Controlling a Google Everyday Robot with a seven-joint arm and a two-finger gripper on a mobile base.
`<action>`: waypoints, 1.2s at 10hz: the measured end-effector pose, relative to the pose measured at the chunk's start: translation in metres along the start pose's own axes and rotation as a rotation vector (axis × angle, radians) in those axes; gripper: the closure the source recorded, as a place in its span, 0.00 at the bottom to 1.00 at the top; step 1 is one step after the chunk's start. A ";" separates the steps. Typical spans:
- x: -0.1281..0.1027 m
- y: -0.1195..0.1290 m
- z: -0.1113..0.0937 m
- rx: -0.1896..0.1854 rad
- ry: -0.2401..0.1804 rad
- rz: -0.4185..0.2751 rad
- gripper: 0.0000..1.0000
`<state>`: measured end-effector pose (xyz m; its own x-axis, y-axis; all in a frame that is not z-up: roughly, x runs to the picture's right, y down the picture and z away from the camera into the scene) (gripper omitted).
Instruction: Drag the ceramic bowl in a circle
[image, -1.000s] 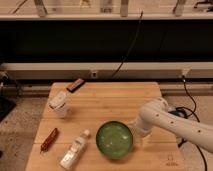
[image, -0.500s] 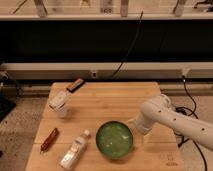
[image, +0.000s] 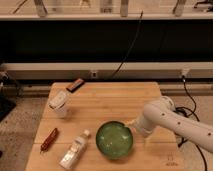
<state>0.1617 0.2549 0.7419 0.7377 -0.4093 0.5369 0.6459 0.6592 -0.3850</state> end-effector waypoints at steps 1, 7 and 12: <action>-0.004 0.002 0.001 -0.003 -0.001 -0.019 0.20; -0.027 0.017 0.021 -0.042 0.002 -0.133 0.20; -0.037 0.028 0.032 -0.063 0.027 -0.195 0.60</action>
<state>0.1462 0.3085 0.7360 0.6022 -0.5423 0.5858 0.7872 0.5254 -0.3228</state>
